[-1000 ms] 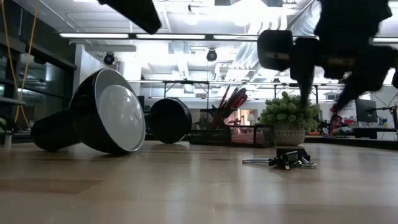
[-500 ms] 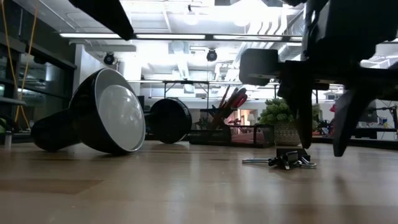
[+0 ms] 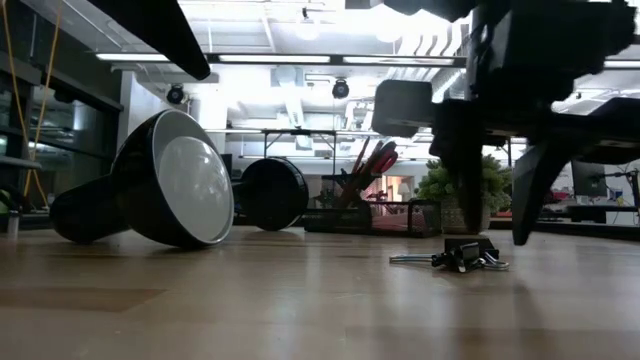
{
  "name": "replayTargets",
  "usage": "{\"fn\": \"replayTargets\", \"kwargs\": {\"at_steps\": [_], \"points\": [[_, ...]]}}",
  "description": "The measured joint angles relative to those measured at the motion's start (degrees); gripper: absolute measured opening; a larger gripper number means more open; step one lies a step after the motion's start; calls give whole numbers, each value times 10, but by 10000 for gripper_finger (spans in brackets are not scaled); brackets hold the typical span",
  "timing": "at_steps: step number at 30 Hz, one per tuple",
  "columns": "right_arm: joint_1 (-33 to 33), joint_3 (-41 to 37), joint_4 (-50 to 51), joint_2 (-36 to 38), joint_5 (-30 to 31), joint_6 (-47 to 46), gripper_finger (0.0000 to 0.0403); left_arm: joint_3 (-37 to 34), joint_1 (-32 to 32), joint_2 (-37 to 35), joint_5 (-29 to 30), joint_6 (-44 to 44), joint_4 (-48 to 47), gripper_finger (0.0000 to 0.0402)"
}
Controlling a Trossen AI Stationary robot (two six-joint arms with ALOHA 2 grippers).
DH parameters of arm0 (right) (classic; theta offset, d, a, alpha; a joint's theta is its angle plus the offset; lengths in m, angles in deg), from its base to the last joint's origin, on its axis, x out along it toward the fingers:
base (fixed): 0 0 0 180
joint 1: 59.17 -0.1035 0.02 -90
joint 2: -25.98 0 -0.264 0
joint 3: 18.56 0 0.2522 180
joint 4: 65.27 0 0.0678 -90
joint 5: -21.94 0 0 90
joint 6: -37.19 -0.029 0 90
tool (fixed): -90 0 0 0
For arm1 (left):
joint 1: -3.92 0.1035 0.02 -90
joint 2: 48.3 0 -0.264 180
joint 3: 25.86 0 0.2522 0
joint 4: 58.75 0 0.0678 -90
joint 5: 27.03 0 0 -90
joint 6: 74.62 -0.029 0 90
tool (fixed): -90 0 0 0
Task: Pick and place office supplies into organizer
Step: Put the top black binder clip into the desk organizer
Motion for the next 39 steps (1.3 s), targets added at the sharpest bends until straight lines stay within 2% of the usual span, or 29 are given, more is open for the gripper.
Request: {"fn": "replayTargets", "kwargs": {"at_steps": [11, 20, 24, 30, 34, 39], "points": [[4, 0, -55, 0, 12, 17, 122, 0, 0, 0, 0, 0, 0, 138], [4, 0, -64, -25, 28, 26, 122, 0, 0, 0, 0, 0, 0, 138], [3, 2, -65, -38, 60, 31, 122, 0, 0, 0, 0, 0, 0, 138], [3, 1, -68, -39, 52, 35, 120, 0, 0, 0, 0, 0, 0, 138], [4, 1, -64, -39, 39, 34, 96, 0, 0, 0, 0, 0, 0, 138], [4, 1, -55, -40, 28, 29, 38, 0, 0, 0, 0, 0, 1, 138]]}}
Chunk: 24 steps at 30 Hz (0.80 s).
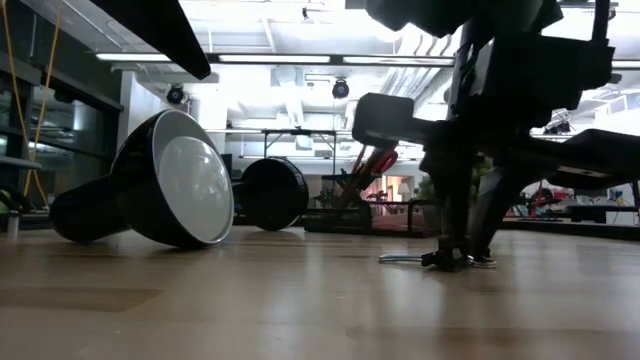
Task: Pick and place office supplies into organizer
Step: Put the top black binder clip into the desk organizer
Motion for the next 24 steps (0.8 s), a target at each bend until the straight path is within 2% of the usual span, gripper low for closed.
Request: {"fn": "replayTargets", "kwargs": {"at_steps": [3, 10, 20, 24], "points": [[3, 0, 3, 0, -9, -14, 7, 0, 0, 0, 0, 2, 1, 138], [10, 0, 7, 0, -5, -30, 3, 0, 0, 0, 0, 4, 1, 138], [5, 7, 22, -2, 40, -71, 1, 0, 0, 0, 0, 4, 2, 138], [2, 32, 46, -6, 90, -75, 0, 0, 0, 0, 0, 4, 2, 138]]}}
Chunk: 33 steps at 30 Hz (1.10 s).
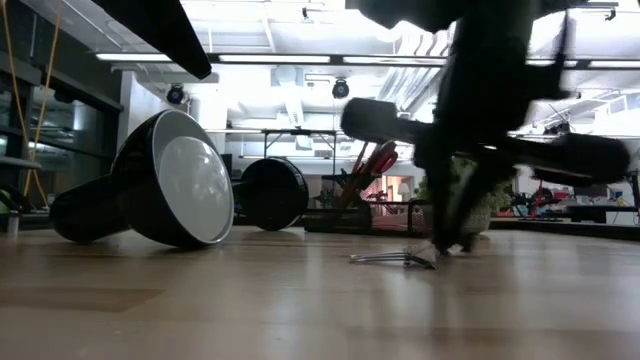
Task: Pick and place office supplies into organizer
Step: Put the top black binder clip into the desk organizer
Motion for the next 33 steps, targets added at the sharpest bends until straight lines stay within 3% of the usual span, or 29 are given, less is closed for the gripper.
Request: {"fn": "replayTargets", "kwargs": {"at_steps": [7, 19, 24, 33], "points": [[6, 43, 51, 1, 42, -26, 0, 0, 0, 0, 0, 0, 0, 138], [94, 84, 67, 15, 205, -111, 0, 0, 0, 0, 0, 1, 0, 138], [154, 69, 26, 60, 207, -130, 0, 0, 0, 0, 0, 1, 0, 138], [224, 29, -182, 96, 149, -182, 0, 0, 0, 0, 2, 9, 4, 138]]}}
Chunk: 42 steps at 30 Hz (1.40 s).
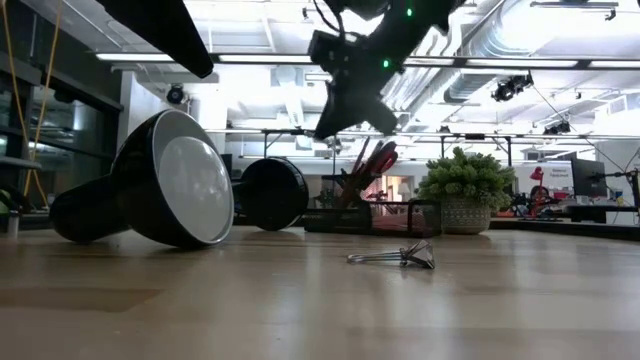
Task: Pick and place office supplies into organizer
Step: Put the top black binder clip into the desk organizer
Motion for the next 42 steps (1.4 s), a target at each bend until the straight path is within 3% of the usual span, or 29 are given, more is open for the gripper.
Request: {"fn": "replayTargets", "kwargs": {"at_steps": [10, 19, 25, 34, 42], "points": [[35, -130, -249, 0, 101, 16, 0, 0, 0, 0, 4, 6, -3, 138], [47, -175, -338, 0, 105, -69, 0, 0, 0, 0, 15, 6, -3, 138], [66, -185, -334, 0, 109, -126, 0, 0, 0, 0, 15, 6, -3, 138], [93, -185, -322, 0, 65, -200, 0, 0, 0, 0, 15, 7, -1, 138], [100, -185, -321, -5, 47, -224, 0, 0, 0, 0, 15, 7, -1, 138]]}}
